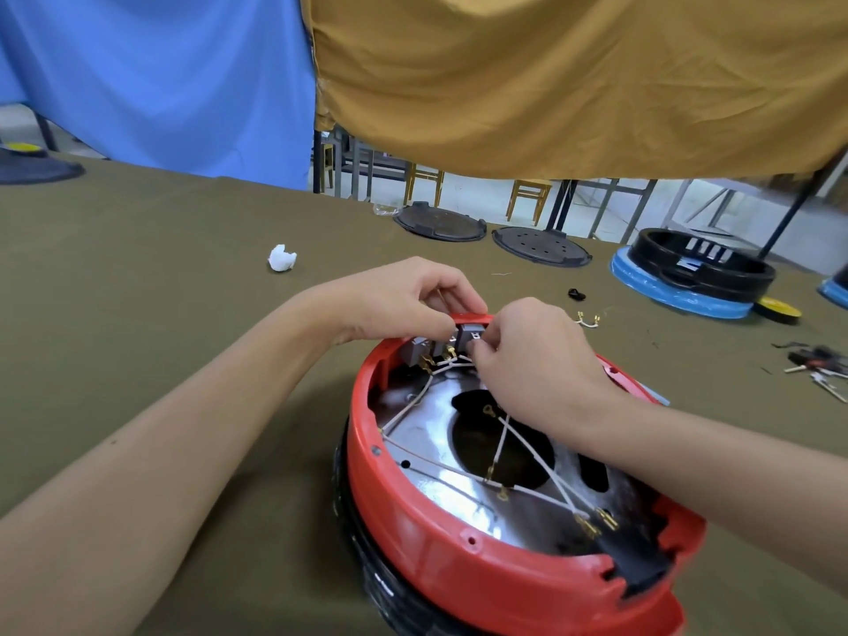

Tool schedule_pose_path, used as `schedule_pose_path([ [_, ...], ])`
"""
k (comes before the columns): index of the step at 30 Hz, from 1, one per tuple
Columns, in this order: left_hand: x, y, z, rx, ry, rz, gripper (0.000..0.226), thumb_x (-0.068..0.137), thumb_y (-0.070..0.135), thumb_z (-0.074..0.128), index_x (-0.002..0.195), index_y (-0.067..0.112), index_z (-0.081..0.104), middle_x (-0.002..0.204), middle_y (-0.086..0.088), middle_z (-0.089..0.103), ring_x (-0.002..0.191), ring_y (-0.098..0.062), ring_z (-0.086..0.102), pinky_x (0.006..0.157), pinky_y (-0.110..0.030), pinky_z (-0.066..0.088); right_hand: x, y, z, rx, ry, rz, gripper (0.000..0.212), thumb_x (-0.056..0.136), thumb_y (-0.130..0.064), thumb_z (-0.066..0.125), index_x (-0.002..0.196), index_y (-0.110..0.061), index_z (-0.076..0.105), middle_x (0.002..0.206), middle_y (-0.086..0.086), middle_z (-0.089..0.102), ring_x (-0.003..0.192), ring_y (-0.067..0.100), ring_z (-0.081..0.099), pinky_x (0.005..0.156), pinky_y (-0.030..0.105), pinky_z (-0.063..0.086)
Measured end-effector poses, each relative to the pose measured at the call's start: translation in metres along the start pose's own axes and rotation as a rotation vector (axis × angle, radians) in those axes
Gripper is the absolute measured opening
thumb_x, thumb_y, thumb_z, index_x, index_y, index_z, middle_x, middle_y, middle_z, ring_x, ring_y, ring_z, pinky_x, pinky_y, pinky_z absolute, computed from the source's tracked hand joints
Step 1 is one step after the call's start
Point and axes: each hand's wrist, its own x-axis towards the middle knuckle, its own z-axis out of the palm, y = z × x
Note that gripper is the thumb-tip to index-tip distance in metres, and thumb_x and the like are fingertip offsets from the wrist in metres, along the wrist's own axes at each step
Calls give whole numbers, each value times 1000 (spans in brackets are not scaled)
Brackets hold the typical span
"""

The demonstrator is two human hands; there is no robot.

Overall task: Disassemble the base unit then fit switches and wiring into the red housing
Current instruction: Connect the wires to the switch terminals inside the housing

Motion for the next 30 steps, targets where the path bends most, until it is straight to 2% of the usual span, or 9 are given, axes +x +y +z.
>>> schedule_pose_path([
  [4, 3, -5, -1, -29, -7, -33, 38, 86, -4, 58, 119, 16, 62, 111, -2, 71, 106, -23, 67, 95, -46, 53, -1, 3, -10, -8, -21, -21, 26, 87, -34, 61, 76, -12, 65, 63, 5, 59, 69, 29, 60, 59, 29, 45],
  [9, 4, -10, -1, -60, -37, -55, 30, 88, -3, 57, 112, 13, 64, 99, -16, 73, 84, -40, 64, 74, -44, 54, 1, -1, -8, 43, -65, 11, 21, 83, -28, 62, 71, -11, 63, 56, 3, 47, 60, 28, 50, 49, 26, 32],
  [13, 6, -12, -2, -75, -45, -56, 28, 88, -3, 58, 111, 11, 65, 98, -20, 73, 88, -46, 63, 79, -52, 55, 5, -1, -4, 92, -58, 60, 22, 83, -24, 62, 67, -8, 58, 54, 3, 46, 57, 27, 48, 47, 26, 30],
  [15, 6, -13, -3, -83, -51, -62, 27, 88, -3, 59, 111, 11, 65, 97, -20, 73, 81, -38, 64, 73, -44, 55, 3, -3, -1, 67, -38, 53, 23, 83, -24, 61, 65, -10, 56, 55, 3, 46, 58, 27, 48, 47, 25, 28],
  [19, 6, -14, -2, -86, -48, -63, 25, 90, -2, 61, 108, 13, 67, 96, -19, 72, 78, -21, 60, 62, -26, 46, 0, -8, 2, 66, 9, 65, 34, 84, -18, 57, 57, -14, 37, 53, 2, 36, 52, 22, 36, 45, 27, 24],
  [23, 7, -14, -3, -87, -40, -46, 26, 90, -1, 61, 110, 15, 68, 98, -19, 72, 80, -23, 60, 68, -34, 45, 0, -7, 1, 82, -3, 70, 34, 86, -19, 57, 58, -13, 38, 54, 2, 36, 59, 29, 42, 53, 29, 32],
  [25, 7, -13, -3, -80, -29, -30, 27, 90, -1, 61, 110, 16, 69, 99, -17, 73, 83, -33, 63, 73, -41, 50, 1, -6, 0, 79, -15, 69, 32, 87, -21, 57, 60, -13, 42, 55, 2, 37, 62, 31, 44, 57, 29, 35],
  [27, 7, -13, -4, -75, -24, -24, 28, 89, 1, 63, 112, 17, 69, 101, -13, 74, 96, -39, 66, 85, -50, 54, 1, -5, -3, 77, -24, 65, 32, 86, -24, 58, 60, -13, 44, 53, 2, 35, 60, 30, 42, 53, 29, 33],
  [30, 6, -14, -6, -75, -13, -28, 27, 90, 4, 66, 113, 17, 68, 105, -8, 75, 104, -34, 68, 96, -57, 51, 2, -6, -6, 82, -47, 62, 35, 82, -25, 60, 56, -13, 41, 50, 2, 32, 50, 24, 33, 46, 28, 26],
])
